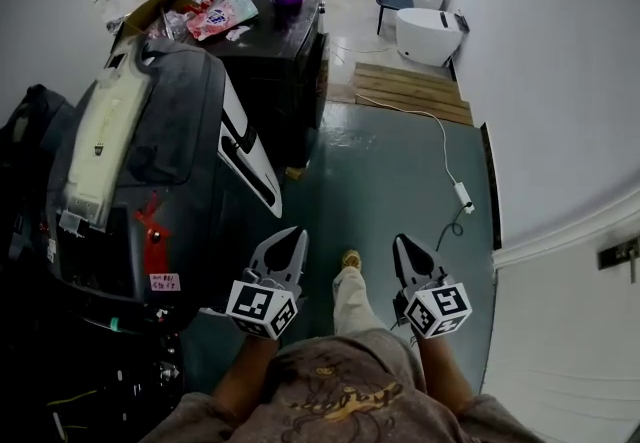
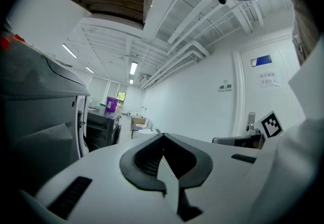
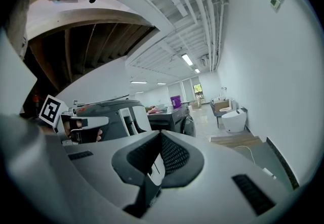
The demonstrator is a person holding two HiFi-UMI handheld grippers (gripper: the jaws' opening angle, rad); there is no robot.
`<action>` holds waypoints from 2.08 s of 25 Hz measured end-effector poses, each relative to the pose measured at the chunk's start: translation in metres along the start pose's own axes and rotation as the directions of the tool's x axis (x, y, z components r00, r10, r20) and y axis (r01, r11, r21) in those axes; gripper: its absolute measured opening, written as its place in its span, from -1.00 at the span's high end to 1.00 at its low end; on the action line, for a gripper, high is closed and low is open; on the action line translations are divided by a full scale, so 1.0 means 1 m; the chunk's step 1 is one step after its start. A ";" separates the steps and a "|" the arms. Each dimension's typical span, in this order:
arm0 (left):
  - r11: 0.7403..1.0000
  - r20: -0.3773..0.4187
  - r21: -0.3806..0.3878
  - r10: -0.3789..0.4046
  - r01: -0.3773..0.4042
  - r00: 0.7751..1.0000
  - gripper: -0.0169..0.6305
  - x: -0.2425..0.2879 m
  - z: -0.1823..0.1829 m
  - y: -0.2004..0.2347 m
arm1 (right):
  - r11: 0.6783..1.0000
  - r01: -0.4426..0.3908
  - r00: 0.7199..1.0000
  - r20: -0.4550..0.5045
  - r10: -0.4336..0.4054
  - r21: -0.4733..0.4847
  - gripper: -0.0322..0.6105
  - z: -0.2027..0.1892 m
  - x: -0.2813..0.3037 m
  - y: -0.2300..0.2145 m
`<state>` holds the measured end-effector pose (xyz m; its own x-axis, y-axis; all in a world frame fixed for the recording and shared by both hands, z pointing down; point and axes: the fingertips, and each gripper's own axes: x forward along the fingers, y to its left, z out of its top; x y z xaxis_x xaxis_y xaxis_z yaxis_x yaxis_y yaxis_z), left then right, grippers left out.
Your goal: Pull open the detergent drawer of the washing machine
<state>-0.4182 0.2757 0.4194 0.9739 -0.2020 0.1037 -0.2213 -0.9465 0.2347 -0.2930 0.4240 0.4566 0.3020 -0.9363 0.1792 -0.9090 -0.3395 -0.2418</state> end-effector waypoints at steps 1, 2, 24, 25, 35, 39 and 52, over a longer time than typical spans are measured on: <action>1.000 0.001 -0.005 0.001 -0.001 1.000 0.88 0.012 0.002 0.005 | 1.000 -0.005 1.000 -0.001 0.005 0.004 0.89 0.003 0.011 -0.007; 1.000 0.001 -0.009 0.004 -0.004 1.000 0.88 0.024 0.004 0.010 | 1.000 -0.011 1.000 -0.002 0.011 0.009 0.89 0.006 0.022 -0.014; 0.991 0.001 0.032 0.128 -0.128 0.992 0.88 0.249 0.065 0.081 | 0.982 -0.156 0.987 -0.022 0.159 0.102 0.89 0.087 0.218 -0.170; 0.990 0.000 0.036 0.134 -0.134 0.991 0.88 0.254 0.066 0.085 | 0.981 -0.161 0.986 -0.020 0.164 0.107 0.89 0.088 0.225 -0.172; 0.983 0.001 0.037 0.181 -0.181 0.983 0.88 0.307 0.077 0.133 | 0.977 -0.179 0.982 -0.033 0.184 0.120 0.89 0.093 0.288 -0.198; 0.982 0.007 0.032 0.184 -0.184 0.983 0.88 0.334 0.083 0.158 | 0.973 -0.192 0.980 -0.028 0.197 0.124 0.89 0.099 0.322 -0.206; 0.981 -0.007 0.019 0.191 -0.191 0.982 0.88 0.422 0.116 0.260 | 0.956 -0.277 0.960 -0.011 0.280 0.098 0.89 0.141 0.465 -0.206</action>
<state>-0.0585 -0.0853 0.4120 0.9134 -0.3771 0.1530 -0.4018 -0.8954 0.1919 0.0755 0.0461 0.4558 0.0324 -0.9929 0.1147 -0.9243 -0.0735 -0.3744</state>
